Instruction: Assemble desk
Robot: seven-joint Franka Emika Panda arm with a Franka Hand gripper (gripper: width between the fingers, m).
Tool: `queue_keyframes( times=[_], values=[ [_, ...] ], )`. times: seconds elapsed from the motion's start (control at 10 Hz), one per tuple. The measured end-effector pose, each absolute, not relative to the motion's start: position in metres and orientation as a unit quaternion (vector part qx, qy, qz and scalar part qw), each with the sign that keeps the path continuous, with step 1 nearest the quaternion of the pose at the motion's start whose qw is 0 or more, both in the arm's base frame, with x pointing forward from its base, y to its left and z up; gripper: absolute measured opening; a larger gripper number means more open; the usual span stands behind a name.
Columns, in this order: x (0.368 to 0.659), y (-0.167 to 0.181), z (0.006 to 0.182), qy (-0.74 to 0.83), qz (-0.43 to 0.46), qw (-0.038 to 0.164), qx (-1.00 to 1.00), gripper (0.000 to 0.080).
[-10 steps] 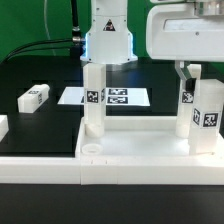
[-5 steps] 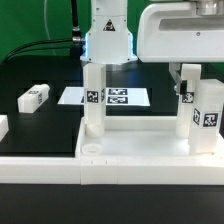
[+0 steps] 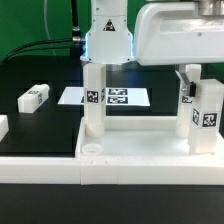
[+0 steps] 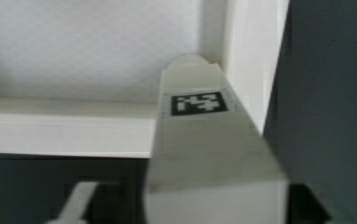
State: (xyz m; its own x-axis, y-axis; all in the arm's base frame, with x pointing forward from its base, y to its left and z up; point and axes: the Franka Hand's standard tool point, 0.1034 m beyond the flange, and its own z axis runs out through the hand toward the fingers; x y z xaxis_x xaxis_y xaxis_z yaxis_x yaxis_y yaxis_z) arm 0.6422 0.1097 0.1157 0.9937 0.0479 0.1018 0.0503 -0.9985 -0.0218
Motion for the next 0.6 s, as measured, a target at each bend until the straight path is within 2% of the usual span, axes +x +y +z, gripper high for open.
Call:
queue_keyframes(
  times=[0.1, 0.3, 0.6],
  values=[
    [0.6422, 0.1098, 0.1157, -0.024, -0.051, 0.012, -0.998, 0.0287],
    [0.6421, 0.1101, 0.1156, 0.0, -0.05, 0.014, -0.999, 0.0287],
    [0.6429, 0.1083, 0.1143, 0.171, -0.048, 0.027, -0.984, 0.0287]
  ],
)
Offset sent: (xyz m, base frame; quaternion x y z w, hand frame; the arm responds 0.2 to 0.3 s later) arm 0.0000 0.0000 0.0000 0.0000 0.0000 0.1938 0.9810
